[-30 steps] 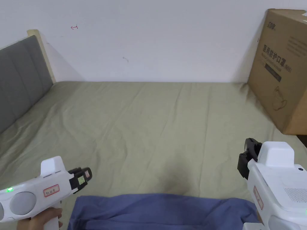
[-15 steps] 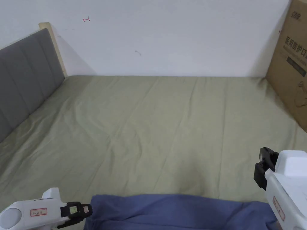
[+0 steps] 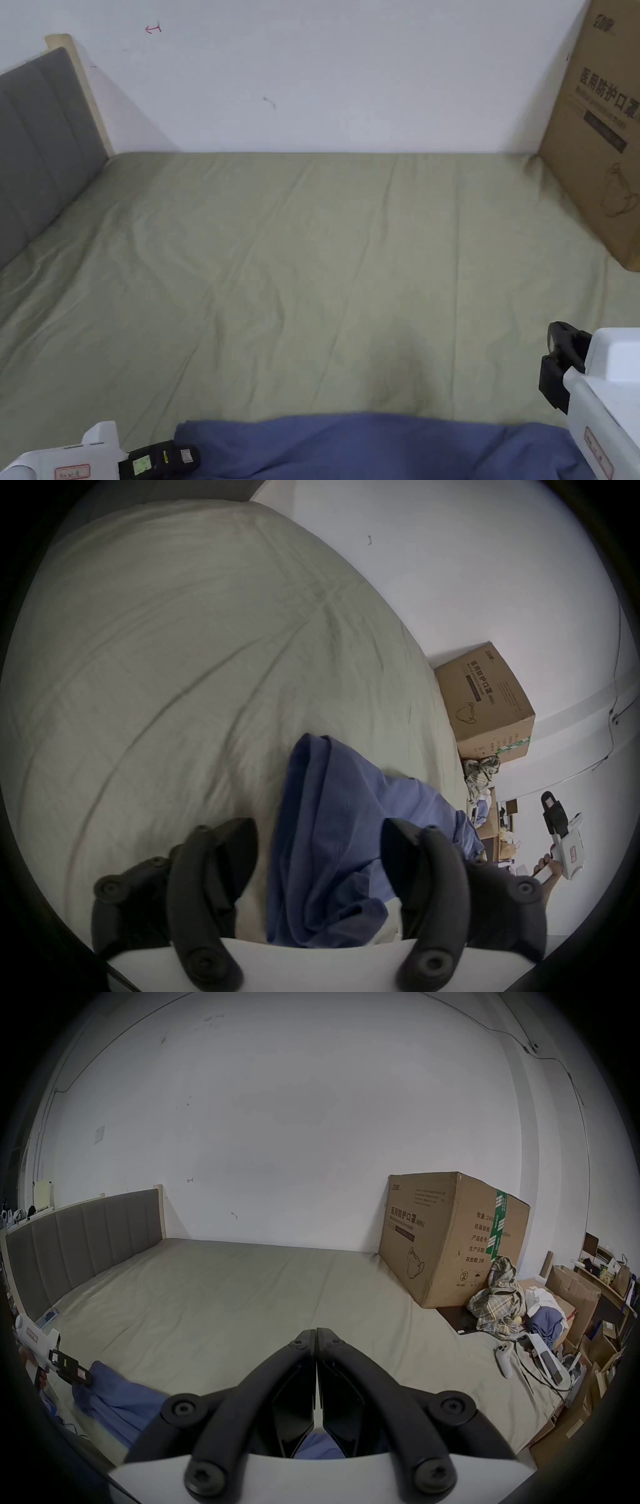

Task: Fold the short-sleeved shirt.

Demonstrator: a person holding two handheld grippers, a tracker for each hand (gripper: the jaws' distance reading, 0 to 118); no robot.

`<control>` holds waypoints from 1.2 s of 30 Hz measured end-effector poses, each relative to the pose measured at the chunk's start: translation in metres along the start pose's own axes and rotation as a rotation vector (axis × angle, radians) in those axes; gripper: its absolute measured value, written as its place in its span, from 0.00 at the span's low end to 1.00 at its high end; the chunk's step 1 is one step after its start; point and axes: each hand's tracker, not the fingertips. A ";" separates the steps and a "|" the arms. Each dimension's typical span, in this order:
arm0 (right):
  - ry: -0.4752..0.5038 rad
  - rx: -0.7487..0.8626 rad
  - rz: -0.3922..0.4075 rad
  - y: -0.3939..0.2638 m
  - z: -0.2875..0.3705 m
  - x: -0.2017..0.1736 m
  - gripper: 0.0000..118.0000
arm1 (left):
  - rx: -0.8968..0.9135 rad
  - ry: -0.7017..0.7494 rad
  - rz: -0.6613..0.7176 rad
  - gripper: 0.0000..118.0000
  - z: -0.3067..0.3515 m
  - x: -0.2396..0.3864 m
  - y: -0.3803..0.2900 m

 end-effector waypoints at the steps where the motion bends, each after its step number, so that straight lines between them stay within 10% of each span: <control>1: 0.000 -0.003 0.003 0.000 0.000 0.001 0.00 | -0.001 0.001 0.000 0.52 -0.007 -0.013 0.005; 7: -0.005 0.003 0.013 0.004 0.000 0.006 0.00 | -0.009 0.032 -0.053 0.05 -0.019 -0.007 0.002; 24: -0.025 0.025 -0.087 0.017 0.020 0.023 0.00 | 0.159 0.249 -0.181 0.02 0.093 0.017 0.031; 36: -0.017 0.042 -0.113 0.013 0.031 0.038 0.00 | 0.133 0.233 -0.257 0.02 0.054 0.154 -0.014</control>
